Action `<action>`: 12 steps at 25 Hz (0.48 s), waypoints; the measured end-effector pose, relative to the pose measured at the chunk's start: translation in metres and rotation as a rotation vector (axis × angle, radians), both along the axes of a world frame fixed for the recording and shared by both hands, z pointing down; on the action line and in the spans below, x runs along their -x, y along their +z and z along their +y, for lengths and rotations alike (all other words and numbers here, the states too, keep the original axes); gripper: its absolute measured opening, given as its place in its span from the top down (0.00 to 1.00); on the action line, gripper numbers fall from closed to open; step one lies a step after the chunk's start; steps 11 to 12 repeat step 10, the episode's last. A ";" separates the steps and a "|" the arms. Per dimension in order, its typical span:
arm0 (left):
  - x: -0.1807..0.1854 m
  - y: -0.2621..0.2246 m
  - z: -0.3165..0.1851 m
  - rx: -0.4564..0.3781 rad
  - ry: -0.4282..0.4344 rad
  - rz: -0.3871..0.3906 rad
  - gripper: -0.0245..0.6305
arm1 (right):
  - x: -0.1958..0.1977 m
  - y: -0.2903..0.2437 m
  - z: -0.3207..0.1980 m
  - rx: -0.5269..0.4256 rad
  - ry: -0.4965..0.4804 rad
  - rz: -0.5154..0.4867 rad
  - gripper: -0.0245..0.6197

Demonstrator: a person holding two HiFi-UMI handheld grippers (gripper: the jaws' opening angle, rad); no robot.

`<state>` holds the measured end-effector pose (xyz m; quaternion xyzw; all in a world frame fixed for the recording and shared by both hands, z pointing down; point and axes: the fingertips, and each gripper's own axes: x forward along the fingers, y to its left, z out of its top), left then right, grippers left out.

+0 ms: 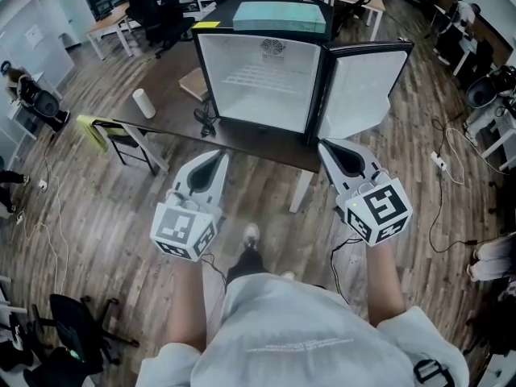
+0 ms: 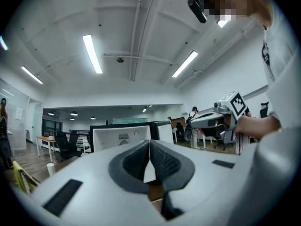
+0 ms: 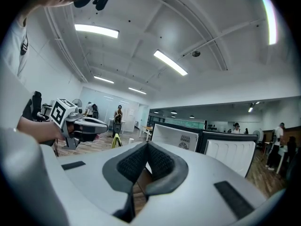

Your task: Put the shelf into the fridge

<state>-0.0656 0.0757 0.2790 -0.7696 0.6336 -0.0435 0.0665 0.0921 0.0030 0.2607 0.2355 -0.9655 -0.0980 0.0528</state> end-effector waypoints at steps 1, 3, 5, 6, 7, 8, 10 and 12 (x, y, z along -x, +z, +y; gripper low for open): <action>0.001 0.001 -0.001 0.004 -0.003 0.002 0.93 | 0.001 0.001 0.000 0.001 0.000 0.002 0.94; 0.002 0.004 -0.002 0.014 -0.008 0.005 0.93 | 0.002 0.002 -0.001 0.006 -0.001 0.002 0.94; 0.003 0.005 -0.005 0.023 -0.012 0.000 0.93 | 0.003 0.003 -0.003 0.008 0.002 -0.001 0.94; 0.004 0.006 -0.006 0.026 -0.014 -0.005 0.93 | 0.003 0.003 -0.004 0.007 0.004 -0.002 0.94; 0.005 0.006 -0.007 0.028 -0.015 -0.011 0.93 | 0.004 0.004 -0.005 0.007 0.004 -0.003 0.94; 0.005 0.006 -0.009 0.029 -0.016 -0.016 0.93 | 0.005 0.004 -0.007 0.008 0.004 -0.004 0.94; 0.006 0.007 -0.012 0.032 -0.017 -0.025 0.93 | 0.007 0.005 -0.010 0.009 0.003 -0.005 0.94; 0.006 0.007 -0.012 0.032 -0.017 -0.025 0.93 | 0.007 0.005 -0.010 0.009 0.003 -0.005 0.94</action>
